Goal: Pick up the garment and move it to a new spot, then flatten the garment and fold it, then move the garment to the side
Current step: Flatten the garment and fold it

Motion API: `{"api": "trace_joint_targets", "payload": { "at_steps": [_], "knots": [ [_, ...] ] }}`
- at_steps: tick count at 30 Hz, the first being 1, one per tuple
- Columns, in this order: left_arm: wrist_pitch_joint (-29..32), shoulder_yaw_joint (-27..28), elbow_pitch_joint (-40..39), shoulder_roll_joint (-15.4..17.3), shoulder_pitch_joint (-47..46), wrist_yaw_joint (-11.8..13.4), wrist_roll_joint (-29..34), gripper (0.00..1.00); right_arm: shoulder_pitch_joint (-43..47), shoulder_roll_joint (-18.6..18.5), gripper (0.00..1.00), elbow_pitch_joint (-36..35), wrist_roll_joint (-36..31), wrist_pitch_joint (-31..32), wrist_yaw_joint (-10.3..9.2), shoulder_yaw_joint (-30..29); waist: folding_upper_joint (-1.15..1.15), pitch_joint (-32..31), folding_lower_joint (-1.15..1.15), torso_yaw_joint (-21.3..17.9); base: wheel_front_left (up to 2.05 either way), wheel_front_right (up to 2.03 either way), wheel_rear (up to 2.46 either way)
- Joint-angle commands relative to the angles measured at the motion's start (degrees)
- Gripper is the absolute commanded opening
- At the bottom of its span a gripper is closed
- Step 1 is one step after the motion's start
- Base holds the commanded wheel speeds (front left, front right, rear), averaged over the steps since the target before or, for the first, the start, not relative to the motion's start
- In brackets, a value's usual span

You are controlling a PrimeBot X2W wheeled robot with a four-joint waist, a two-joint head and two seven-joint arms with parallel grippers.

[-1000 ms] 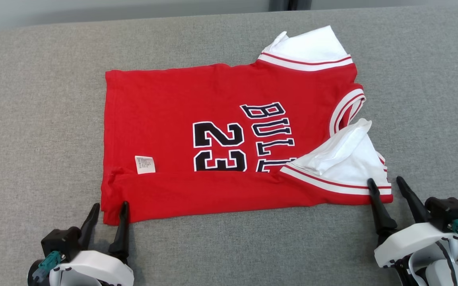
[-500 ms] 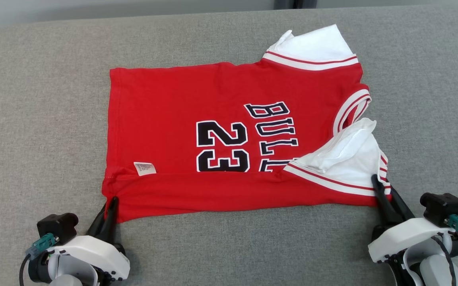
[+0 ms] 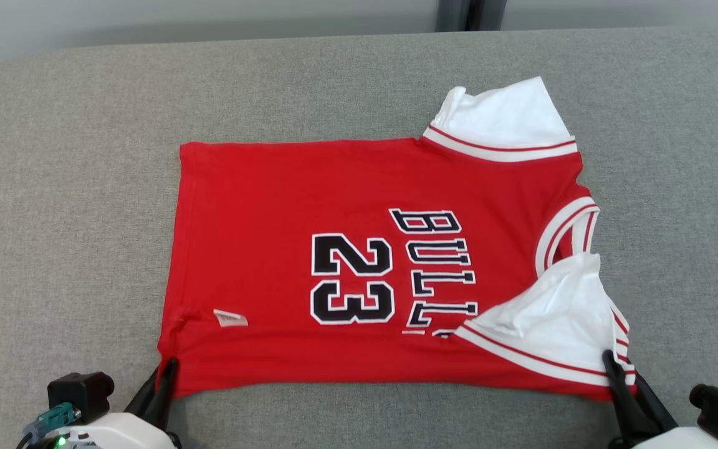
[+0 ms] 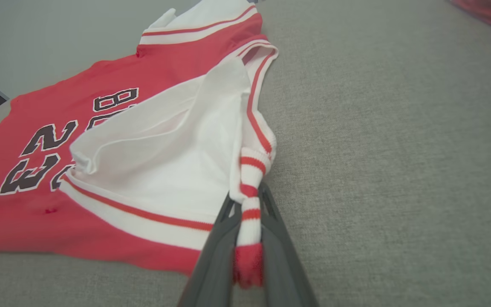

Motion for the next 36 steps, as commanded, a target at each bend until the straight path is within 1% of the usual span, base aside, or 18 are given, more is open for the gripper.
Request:
{"api": "trace_joint_targets", "payload": {
  "at_steps": [1,5,6,7,8,10,15,18,20,25,28,33,34,36],
  "knots": [
    [0.6,0.6,-1.2,0.9,1.2,0.8,-0.5,0.0,1.4,-0.2,0.0,-1.3,0.3,0.8,-0.06,-0.8,0.0,-0.1,0.0,0.1,0.0,0.0,0.0],
    [2.1,0.6,-4.7,1.0,3.2,1.9,-0.8,0.0,3.3,0.1,0.0,-3.9,0.5,2.7,-0.06,-1.4,0.0,-0.1,0.0,0.0,0.0,0.0,0.0],
    [2.2,0.4,-5.2,0.8,3.4,2.0,-0.8,0.0,3.3,0.1,0.17,-3.9,0.9,3.0,-0.05,-1.5,0.0,-0.1,0.0,0.0,0.0,0.0,0.0],
    [2.1,0.2,-5.6,0.3,3.5,2.1,-1.1,0.47,3.1,0.1,1.0,-3.8,0.9,3.4,-0.05,-1.6,0.0,-0.1,0.0,0.0,0.0,0.0,0.0],
    [1.5,0.2,-6.1,-0.2,3.2,2.0,-1.5,1.0,2.7,0.1,1.0,-3.8,1.0,3.6,-0.05,-1.7,0.0,-0.1,0.0,0.0,0.0,0.0,0.0],
    [-0.1,0.8,-6.9,-0.9,2.6,2.5,-1.3,1.0,1.5,0.1,1.0,-4.5,0.8,3.3,-0.04,-2.0,0.0,-0.1,0.0,0.0,0.0,0.0,0.0],
    [-7.3,2.3,-9.1,-3.2,0.0,3.7,-0.1,1.0,-1.3,0.2,1.0,-7.1,-2.2,1.3,-0.04,-4.5,0.0,-0.5,0.0,-0.3,0.0,0.0,0.0],
    [-11.3,2.8,-10.0,-3.5,-2.3,4.3,1.8,1.0,-3.7,0.2,1.0,-8.5,-4.3,0.4,-0.04,-5.6,0.0,-1.0,0.0,-0.5,0.0,0.0,0.0],
    [-13.1,2.7,-10.1,-2.9,-3.9,4.8,3.6,1.0,-5.4,0.2,1.0,-9.1,-5.3,0.2,-0.04,-5.8,0.0,-1.3,0.0,-0.7,0.0,0.0,0.0],
    [-14.0,1.7,-9.6,-1.6,-7.2,5.1,6.7,1.0,-8.1,0.2,1.0,-10.4,-7.0,1.0,-0.04,-6.4,0.0,-1.9,0.0,-0.6,0.0,0.0,0.0],
    [-13.8,1.4,-9.1,-1.1,-8.1,5.2,7.3,1.0,-8.5,0.2,1.0,-11.0,-7.2,1.5,-0.04,-6.4,0.0,-2.1,0.0,-0.6,0.0,0.0,0.0],
    [-13.5,1.3,-9.0,-1.3,-8.8,5.6,7.1,1.0,-7.9,0.2,1.0,-11.3,-6.1,1.4,-0.04,-6.4,0.0,-1.7,0.0,-0.5,0.0,0.0,0.0],
    [-13.3,1.4,-9.1,-1.5,-10.2,4.8,6.2,1.0,-8.2,0.2,1.0,-11.4,-6.0,1.3,-0.04,-6.3,0.0,-1.0,0.0,-0.7,0.0,0.0,0.0],
    [-12.9,1.7,-8.7,-1.1,-12.6,4.2,5.6,1.0,-9.0,0.2,1.0,-11.6,-5.7,1.2,-0.04,-6.0,0.0,0.1,0.0,-1.1,0.0,0.0,0.0]
  ]
}}
